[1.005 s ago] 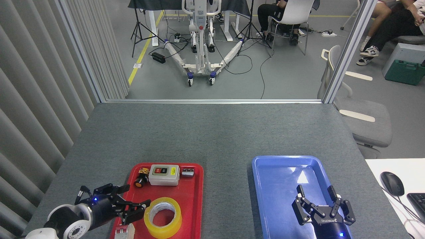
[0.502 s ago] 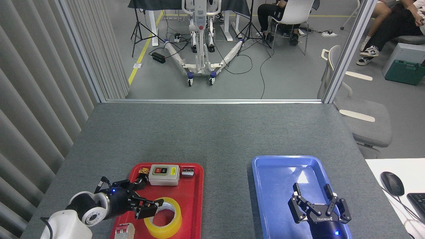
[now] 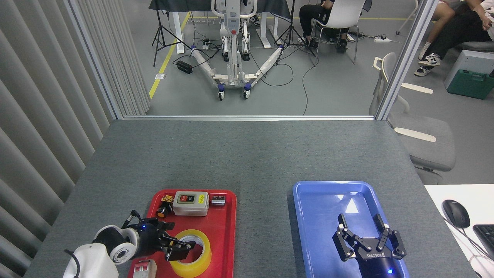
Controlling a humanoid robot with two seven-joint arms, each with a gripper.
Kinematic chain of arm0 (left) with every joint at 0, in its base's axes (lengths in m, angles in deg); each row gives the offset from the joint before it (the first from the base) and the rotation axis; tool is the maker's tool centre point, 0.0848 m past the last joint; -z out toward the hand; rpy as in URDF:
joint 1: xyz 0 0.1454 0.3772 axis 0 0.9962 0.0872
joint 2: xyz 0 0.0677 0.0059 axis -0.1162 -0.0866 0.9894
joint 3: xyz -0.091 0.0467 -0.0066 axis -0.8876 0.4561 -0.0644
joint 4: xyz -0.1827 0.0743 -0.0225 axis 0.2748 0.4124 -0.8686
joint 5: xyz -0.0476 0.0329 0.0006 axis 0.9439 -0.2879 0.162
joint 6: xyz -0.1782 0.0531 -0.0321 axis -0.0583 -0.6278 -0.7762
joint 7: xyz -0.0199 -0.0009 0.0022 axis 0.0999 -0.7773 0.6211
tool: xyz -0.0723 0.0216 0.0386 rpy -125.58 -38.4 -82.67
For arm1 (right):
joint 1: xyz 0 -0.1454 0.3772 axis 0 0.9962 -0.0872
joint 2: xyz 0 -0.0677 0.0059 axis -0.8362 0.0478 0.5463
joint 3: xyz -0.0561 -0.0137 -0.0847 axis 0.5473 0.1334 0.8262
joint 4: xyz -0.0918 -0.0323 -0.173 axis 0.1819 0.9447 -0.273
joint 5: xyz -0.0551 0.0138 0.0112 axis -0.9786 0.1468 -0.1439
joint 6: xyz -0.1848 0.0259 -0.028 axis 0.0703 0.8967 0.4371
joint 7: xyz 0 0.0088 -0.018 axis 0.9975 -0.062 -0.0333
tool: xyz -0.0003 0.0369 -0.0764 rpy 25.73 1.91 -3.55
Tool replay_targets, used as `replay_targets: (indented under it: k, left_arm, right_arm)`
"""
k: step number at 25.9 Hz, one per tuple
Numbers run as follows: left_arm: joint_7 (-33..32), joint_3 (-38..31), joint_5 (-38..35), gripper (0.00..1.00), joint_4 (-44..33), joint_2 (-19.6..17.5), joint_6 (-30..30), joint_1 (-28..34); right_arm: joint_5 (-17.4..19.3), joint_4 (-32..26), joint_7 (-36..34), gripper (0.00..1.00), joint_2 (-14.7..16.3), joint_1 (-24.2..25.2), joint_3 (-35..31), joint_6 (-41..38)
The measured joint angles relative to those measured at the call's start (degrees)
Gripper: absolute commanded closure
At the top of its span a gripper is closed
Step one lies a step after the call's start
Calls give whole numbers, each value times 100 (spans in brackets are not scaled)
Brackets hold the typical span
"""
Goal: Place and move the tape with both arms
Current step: 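Reach the left gripper into the red tray toward the yellow tape roll, then grasp the yellow tape roll with the left gripper and lift it upright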
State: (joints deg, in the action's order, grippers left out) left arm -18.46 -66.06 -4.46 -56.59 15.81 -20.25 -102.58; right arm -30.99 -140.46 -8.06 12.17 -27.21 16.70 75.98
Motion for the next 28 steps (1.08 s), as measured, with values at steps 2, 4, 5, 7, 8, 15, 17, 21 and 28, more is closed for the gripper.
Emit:
replay_targets:
  k: [2, 4, 5, 7, 8, 15, 17, 21, 28]
  left_arm:
    - [-38, 1, -155, 31, 48, 8, 0, -28]
    - [-204, 1, -230, 56, 73, 10, 0, -33]
    - [-304, 2, -244, 70, 79, 11, 0, -47]
    - [-571, 1, -253, 97, 88, 7, 0, -71]
    - [-688, 3, -243, 100, 90, 3, -8, -88]
    - [-1124, -17, -108, 100, 87, -21, 6, -234]
    - [-1101, -39, 212, 100, 54, -26, 9, -326]
    - [-1030, -69, 1869, 100, 18, -4, 9, -409]
    - [-937, 1, 4055, 100, 169, 775, 0, -112]
  right_arm:
    - [1, 1, 5, 0, 1, 2, -20, -70]
    - [15, 4, 13, 0, 5, 3, -30, -94]
    - [22, 9, 19, 0, 5, 3, -32, -94]
    - [30, 11, 23, 0, 1, 2, -33, -95]
    - [31, 13, 23, 0, 5, -5, -33, -95]
    - [36, 55, -8, 0, 21, -46, -23, -117]
    - [29, 52, -16, 1, 3, -27, -12, -117]
    - [16, 50, -28, 0, -7, 0, -4, -93]
    - [3, 28, -205, 0, 140, 60, 19, -521]
